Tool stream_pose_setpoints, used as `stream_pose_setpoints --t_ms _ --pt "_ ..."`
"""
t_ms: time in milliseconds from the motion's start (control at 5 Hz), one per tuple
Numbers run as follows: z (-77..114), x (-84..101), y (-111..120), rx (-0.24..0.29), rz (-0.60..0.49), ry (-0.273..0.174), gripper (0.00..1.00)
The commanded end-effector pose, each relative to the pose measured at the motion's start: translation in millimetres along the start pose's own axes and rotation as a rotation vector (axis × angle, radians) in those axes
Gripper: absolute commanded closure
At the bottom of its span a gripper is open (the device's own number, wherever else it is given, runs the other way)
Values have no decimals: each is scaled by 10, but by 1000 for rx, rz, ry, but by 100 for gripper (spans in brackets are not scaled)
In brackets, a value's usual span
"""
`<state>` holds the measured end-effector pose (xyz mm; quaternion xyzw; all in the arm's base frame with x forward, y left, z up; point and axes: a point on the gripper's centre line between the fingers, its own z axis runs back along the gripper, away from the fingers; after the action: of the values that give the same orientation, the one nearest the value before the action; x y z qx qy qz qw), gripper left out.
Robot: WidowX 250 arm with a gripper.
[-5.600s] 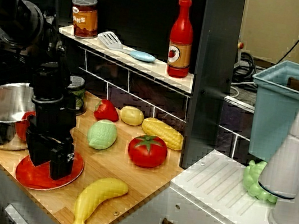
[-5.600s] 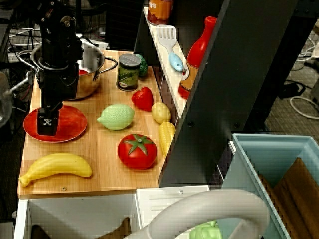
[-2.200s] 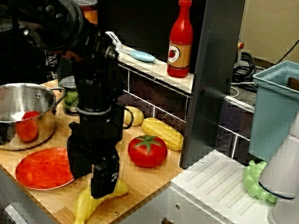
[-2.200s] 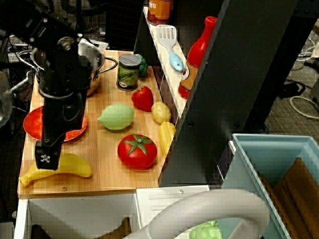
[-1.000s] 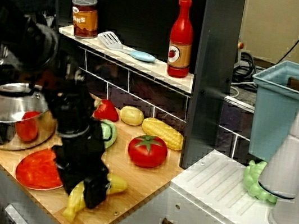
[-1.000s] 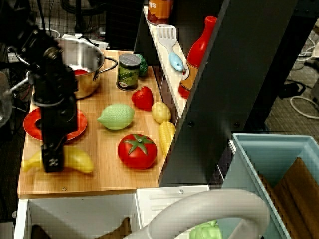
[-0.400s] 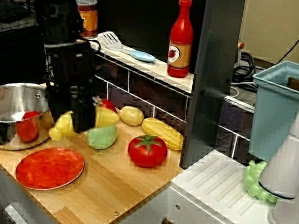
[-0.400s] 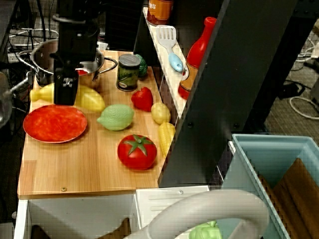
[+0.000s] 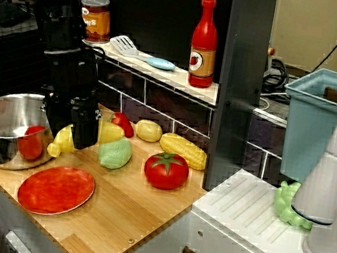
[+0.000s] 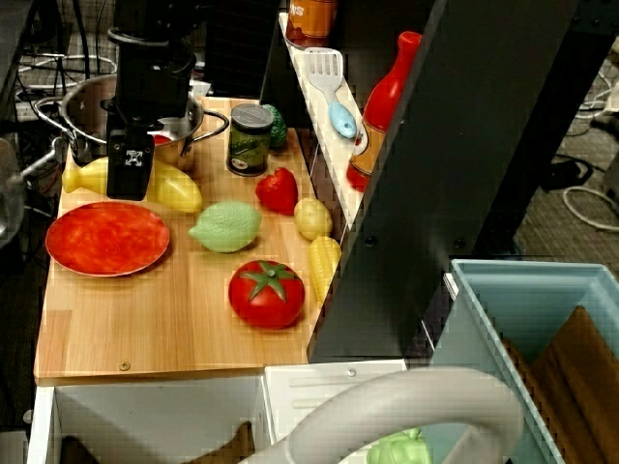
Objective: Put banana on plate
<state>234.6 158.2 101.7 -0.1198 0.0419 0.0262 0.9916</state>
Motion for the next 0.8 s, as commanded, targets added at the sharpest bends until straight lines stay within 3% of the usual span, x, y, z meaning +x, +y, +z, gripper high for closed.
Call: stream_pose_setpoints --t_ms 0,600 --pt "-191 -179 93 86 -70 8 100" --pt "-378 -239 430 157 -54 58 100"
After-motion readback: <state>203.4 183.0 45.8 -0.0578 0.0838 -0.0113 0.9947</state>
